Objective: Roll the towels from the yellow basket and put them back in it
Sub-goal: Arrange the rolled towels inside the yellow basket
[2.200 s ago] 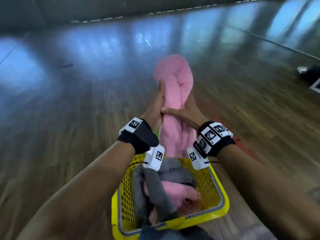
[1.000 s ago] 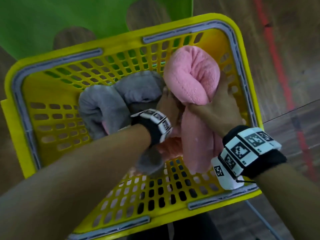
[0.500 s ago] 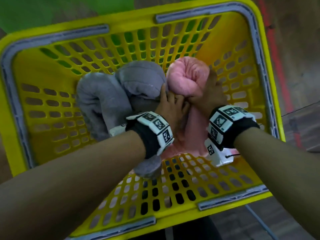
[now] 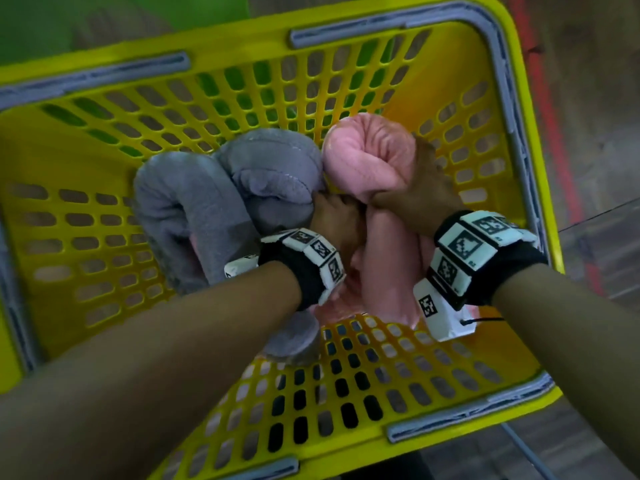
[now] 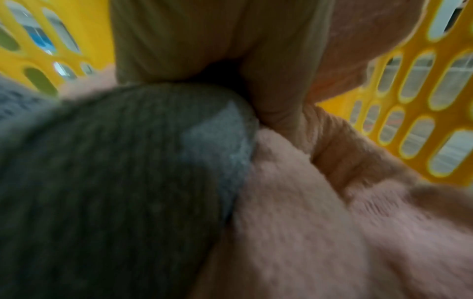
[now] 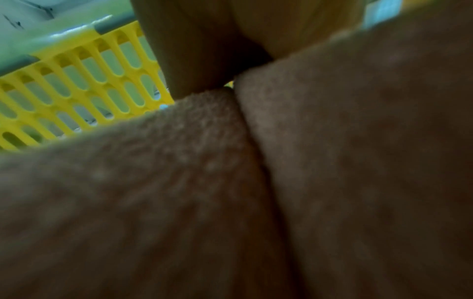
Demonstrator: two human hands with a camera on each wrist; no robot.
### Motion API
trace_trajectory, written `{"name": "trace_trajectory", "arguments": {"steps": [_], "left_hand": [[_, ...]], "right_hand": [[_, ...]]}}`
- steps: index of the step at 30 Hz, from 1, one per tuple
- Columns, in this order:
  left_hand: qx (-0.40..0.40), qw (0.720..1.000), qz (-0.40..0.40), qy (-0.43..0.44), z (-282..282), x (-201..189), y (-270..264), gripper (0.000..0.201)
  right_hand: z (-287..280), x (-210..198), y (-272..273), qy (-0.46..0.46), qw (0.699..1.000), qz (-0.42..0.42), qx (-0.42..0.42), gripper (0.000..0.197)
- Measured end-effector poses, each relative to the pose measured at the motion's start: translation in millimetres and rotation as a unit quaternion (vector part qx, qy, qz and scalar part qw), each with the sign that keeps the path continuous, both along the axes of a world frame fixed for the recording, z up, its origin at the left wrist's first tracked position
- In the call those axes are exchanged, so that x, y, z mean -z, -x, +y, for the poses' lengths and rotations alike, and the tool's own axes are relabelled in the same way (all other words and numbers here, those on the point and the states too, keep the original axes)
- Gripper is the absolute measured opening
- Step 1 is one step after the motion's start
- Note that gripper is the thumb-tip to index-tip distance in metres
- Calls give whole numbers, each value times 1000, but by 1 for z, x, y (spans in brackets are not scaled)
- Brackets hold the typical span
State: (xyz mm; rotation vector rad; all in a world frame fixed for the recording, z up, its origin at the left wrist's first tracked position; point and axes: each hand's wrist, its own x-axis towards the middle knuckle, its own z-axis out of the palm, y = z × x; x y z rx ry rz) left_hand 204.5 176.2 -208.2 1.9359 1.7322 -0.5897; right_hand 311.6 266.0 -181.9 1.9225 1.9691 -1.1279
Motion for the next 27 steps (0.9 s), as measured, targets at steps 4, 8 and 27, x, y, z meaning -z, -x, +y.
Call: {"name": "trace_trajectory", "arguments": {"steps": [4,8,27], "left_hand": [[51,993,-60,-84,-30,-24,36,69],[65,986,-121,-99,-49,-47,73,73],[110,976,-174,-78,-51,-55,105,107]], "right_hand": [[14,-1,-3,61,997,46,28,119],[16,5,5,81,995,39,35,128],[-31,61,-6,44,993,-41,-106,112]]}}
